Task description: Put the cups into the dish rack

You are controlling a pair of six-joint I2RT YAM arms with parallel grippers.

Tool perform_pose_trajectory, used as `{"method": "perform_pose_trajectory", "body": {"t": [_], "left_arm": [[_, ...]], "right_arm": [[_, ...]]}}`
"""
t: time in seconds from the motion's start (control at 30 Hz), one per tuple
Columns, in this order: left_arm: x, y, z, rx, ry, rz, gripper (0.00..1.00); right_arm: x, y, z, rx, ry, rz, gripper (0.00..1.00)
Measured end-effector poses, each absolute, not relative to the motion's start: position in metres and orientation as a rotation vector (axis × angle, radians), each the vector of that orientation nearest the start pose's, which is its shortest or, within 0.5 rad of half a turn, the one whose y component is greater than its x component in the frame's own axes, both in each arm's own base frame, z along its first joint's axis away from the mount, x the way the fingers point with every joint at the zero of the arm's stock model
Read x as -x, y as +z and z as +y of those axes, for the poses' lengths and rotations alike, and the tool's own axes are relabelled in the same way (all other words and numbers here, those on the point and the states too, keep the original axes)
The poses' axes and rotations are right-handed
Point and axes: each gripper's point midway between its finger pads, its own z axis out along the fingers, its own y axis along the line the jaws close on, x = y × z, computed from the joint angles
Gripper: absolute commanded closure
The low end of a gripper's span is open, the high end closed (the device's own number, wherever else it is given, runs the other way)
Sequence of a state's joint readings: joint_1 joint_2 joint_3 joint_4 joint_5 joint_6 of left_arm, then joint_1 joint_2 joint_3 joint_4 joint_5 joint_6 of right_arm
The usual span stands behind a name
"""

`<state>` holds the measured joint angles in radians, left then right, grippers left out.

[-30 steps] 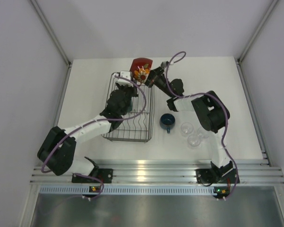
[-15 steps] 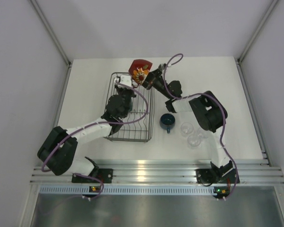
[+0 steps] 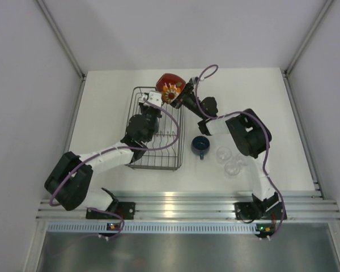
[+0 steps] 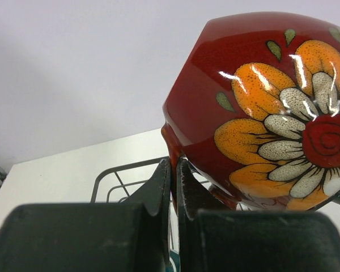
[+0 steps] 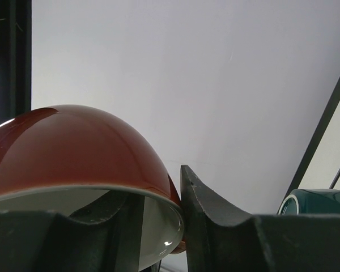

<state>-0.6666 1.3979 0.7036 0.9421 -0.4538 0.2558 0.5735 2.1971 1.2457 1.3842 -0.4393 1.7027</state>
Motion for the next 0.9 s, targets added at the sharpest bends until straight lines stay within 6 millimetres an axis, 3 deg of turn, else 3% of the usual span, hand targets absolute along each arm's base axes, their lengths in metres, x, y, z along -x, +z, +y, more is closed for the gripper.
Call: {"method": "perform_pose_trajectory", "body": {"t": [0.9], "left_arm": [[-0.406, 0.273, -0.209, -0.334, -0.007, 1.323, 1.00]], "right_arm": [[-0.413, 0.236, 0.380, -0.408, 2.113, 1.522, 0.68]]}}
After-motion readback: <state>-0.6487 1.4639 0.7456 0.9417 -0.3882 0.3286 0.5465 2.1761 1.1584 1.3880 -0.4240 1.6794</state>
